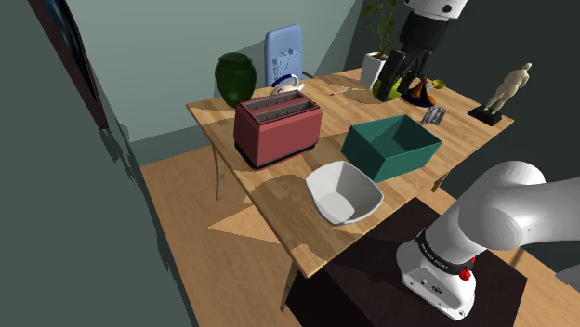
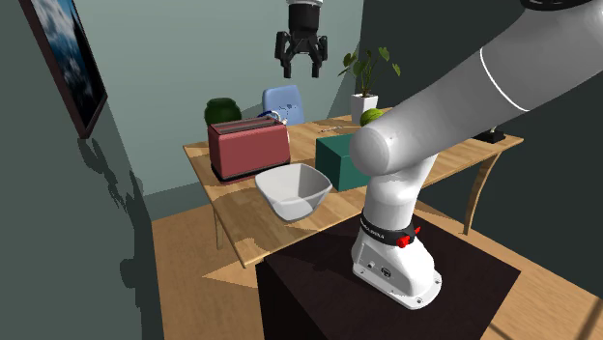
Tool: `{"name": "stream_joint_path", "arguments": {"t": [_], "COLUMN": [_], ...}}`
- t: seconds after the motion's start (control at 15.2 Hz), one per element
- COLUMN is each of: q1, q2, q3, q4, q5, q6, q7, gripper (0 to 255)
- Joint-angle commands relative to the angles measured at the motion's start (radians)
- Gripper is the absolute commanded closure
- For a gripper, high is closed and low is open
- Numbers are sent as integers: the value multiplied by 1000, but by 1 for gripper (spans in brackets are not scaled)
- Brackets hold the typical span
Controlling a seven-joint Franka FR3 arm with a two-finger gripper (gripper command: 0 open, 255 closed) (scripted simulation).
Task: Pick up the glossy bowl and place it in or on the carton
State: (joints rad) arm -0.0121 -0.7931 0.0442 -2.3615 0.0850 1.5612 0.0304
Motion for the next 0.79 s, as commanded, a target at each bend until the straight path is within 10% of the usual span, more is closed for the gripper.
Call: {"name": "stream_joint_path", "arguments": {"t": [0.0,0.73], "q1": [0,88], "q2": [0,1], "q3": [0,185], "q4": [0,-291], "q5": [0,84], "q6": [0,264], "q7": [0,105], "gripper": [0,0]}}
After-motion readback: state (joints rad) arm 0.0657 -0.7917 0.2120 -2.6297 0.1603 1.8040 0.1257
